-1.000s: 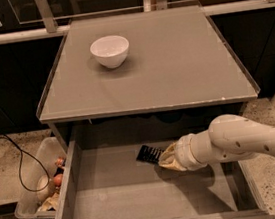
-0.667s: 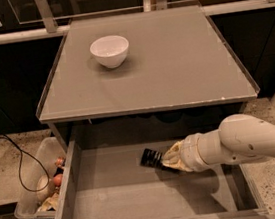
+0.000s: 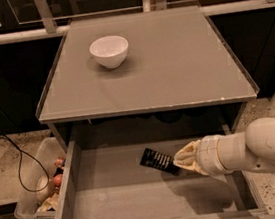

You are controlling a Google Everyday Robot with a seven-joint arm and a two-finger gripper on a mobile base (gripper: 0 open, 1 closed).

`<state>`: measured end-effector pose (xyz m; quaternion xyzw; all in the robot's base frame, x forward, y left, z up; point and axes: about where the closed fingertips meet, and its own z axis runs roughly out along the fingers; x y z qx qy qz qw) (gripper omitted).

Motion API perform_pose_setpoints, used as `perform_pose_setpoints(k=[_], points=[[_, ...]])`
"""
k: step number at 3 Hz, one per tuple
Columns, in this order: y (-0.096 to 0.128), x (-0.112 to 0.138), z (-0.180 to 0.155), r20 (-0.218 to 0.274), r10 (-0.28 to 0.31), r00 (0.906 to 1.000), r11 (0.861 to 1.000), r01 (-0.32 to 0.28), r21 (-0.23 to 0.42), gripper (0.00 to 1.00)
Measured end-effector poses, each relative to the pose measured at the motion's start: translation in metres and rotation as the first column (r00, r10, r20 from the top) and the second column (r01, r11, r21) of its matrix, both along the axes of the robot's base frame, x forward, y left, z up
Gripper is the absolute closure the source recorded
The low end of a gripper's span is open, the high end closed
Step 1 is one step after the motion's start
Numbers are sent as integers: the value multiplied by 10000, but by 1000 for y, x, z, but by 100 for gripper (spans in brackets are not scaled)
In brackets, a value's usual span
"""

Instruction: Pick rxbar chocolate from top drawer and place on counter

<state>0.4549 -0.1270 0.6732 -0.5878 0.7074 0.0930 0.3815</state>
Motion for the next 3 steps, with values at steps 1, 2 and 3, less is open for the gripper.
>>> perform_pose_setpoints(k=[1, 2, 3], points=[[1, 0, 0, -4, 6, 10000, 10000, -6, 3, 81], [1, 0, 0, -2, 10, 10000, 10000, -10, 2, 58], [1, 1, -1, 11, 32, 10000, 10000, -32, -4, 35]])
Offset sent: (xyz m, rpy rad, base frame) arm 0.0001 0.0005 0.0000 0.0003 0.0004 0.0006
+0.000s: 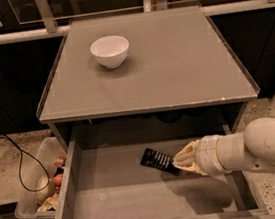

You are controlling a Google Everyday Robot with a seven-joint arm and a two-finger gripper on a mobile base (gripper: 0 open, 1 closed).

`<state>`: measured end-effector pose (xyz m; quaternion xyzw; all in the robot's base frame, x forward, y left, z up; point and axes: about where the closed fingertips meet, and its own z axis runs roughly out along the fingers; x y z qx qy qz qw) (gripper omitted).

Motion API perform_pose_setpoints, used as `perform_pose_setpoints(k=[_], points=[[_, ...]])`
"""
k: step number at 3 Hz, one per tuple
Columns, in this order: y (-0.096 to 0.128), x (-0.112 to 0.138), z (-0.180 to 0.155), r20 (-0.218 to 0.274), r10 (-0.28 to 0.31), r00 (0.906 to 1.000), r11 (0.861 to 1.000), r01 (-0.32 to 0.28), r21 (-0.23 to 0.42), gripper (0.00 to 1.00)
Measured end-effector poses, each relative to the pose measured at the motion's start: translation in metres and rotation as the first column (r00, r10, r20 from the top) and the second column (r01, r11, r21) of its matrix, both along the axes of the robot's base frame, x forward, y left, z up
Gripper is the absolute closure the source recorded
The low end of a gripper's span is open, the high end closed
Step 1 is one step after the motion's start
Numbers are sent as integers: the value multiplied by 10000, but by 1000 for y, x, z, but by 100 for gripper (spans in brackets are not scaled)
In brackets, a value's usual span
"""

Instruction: Pick rxbar chocolate from top drawer and place on counter

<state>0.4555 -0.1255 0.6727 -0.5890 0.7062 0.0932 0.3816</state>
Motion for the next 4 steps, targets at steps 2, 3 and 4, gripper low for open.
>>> perform_pose_setpoints(k=[2, 3, 4], points=[[7, 19, -16, -173, -57, 9998, 10000, 58, 63, 0], [10, 25, -24, -337, -127, 9994, 9999, 129, 80, 0], [14, 30, -33, -589, -238, 9980, 9996, 248, 161, 0]])
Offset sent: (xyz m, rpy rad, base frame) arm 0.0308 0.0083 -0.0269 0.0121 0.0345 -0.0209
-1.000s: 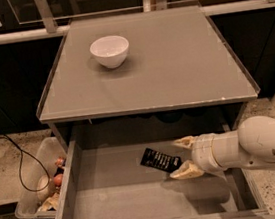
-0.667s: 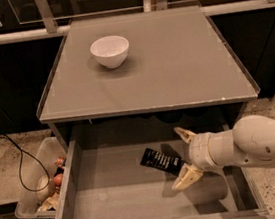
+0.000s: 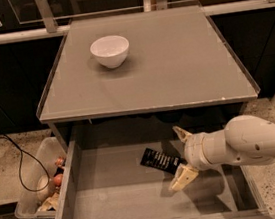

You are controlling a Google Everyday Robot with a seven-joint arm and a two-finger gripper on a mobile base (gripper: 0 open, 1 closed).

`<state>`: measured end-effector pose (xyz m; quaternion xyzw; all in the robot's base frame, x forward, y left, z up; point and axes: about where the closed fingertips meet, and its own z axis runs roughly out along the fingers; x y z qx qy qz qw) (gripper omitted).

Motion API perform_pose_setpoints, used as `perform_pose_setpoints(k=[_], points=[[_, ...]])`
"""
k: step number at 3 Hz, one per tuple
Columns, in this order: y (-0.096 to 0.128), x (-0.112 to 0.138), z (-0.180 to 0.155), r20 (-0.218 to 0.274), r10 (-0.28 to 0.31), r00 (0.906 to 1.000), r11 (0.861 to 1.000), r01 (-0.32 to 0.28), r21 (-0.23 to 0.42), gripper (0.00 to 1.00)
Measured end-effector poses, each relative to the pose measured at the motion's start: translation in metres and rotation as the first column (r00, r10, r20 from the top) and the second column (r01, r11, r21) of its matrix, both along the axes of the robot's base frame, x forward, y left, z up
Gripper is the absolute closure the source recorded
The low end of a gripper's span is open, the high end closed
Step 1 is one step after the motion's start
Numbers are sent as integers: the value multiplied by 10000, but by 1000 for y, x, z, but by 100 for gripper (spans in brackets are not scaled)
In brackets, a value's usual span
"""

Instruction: Pick rxbar chocolate from top drawer and place on counter

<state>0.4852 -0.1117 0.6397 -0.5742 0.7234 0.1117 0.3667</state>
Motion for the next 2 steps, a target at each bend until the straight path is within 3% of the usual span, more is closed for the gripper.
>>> perform_pose_setpoints(k=[2], points=[[13, 7, -29, -788, -186, 9967, 9996, 202, 200, 0]])
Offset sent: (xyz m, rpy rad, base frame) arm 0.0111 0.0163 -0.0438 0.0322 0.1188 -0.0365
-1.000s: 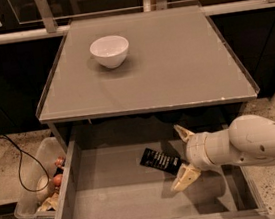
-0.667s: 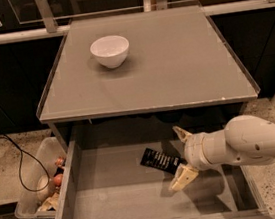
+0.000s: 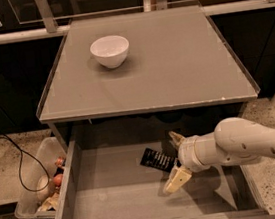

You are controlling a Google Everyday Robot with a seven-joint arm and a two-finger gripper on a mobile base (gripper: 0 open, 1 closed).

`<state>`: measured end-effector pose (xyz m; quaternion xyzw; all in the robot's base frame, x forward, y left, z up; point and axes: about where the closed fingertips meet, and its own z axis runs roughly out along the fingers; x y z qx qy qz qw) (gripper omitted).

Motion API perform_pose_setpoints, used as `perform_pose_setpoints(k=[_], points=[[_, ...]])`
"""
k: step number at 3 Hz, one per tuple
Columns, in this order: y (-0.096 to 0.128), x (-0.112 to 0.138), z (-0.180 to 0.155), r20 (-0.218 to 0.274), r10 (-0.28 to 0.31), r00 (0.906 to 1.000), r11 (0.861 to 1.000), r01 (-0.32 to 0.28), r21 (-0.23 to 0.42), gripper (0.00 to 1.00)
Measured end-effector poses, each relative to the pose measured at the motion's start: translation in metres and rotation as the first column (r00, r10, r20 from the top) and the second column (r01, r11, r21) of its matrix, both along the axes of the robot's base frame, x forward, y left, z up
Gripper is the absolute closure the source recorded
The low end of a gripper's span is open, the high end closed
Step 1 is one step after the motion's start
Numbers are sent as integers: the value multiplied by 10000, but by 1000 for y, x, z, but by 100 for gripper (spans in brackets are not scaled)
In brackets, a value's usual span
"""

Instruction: Pick rxbar chocolate from top drawer and place on counter

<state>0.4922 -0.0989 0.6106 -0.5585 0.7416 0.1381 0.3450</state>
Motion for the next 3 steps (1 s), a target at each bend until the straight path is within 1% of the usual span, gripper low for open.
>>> perform_pose_setpoints(k=[1, 3], points=[[3, 3, -9, -248, -92, 9997, 9999, 93, 69, 0], [1, 9, -25, -632, -317, 9975, 9994, 324, 102, 0]])
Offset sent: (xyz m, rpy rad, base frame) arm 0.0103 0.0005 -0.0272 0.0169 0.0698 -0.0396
